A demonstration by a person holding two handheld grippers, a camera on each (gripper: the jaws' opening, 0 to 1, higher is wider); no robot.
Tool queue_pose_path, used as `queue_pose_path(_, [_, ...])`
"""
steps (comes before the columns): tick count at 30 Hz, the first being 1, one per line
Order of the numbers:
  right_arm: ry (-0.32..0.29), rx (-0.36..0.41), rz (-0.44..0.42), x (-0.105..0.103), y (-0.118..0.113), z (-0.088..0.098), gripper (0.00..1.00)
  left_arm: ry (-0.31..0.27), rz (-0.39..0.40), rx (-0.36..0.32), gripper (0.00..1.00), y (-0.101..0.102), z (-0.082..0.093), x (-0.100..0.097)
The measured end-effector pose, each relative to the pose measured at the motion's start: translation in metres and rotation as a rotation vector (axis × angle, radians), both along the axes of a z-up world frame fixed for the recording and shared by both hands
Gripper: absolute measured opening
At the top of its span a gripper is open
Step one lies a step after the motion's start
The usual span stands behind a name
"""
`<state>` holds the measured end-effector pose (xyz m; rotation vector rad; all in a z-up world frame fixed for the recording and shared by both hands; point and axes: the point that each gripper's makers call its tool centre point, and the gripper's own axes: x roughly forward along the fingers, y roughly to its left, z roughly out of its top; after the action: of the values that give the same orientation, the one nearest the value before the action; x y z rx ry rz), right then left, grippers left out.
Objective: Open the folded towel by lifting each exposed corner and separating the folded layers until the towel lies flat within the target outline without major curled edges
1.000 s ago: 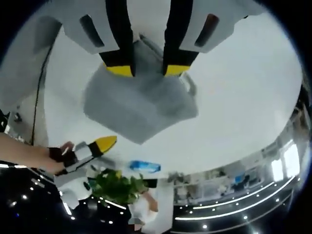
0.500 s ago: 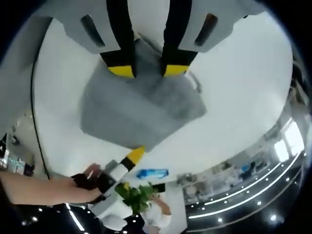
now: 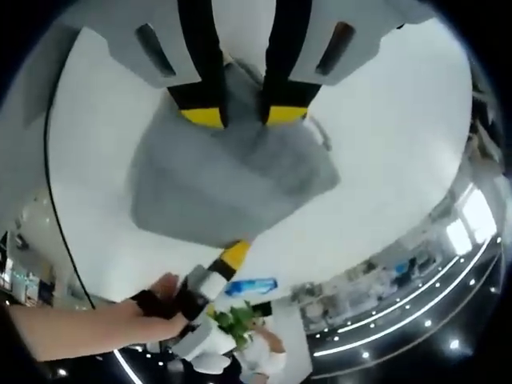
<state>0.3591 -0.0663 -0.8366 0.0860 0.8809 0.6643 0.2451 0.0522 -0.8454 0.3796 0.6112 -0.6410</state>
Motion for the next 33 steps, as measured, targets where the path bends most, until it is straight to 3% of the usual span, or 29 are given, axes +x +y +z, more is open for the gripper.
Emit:
queue_pose_path(6, [-0.081,-0.004,0.017,-0.004,0.004,0.018,0.02,-0.004,0.011,0.001,0.16,-0.001,0.000,-0.001])
queue_pose_path(14, [-0.184,0.052,0.037,-0.014,0.013,0.059,0.02,0.002,0.032,-0.005,0.15,0.000,0.000,0.000])
queue_pose_path(16, [-0.236,0.058,0.054,-0.019,0.017,0.072,0.02,0.007,0.047,-0.014,0.16,0.000,0.000,0.001])
queue_pose_path(20, [-0.282,0.063,0.077,-0.027,0.022,0.085,0.01,0.026,0.075,-0.041,0.16,0.002,0.000,0.002])
queue_pose_path(22, [-0.338,0.040,0.107,-0.036,0.025,0.096,0.01,0.039,0.086,-0.053,0.16,0.002,0.000,0.003])
queue_pose_path(25, [-0.358,0.030,0.123,-0.040,0.028,0.100,0.01,0.043,0.088,-0.058,0.16,0.002,0.000,0.003])
queue_pose_path(28, [-0.437,-0.017,0.187,-0.056,0.035,0.114,0.01,0.053,0.100,-0.073,0.16,0.002,-0.001,0.003])
queue_pose_path(33, [-0.477,-0.031,0.219,-0.072,0.039,0.123,0.01,0.054,0.111,-0.087,0.16,0.003,-0.001,0.004])
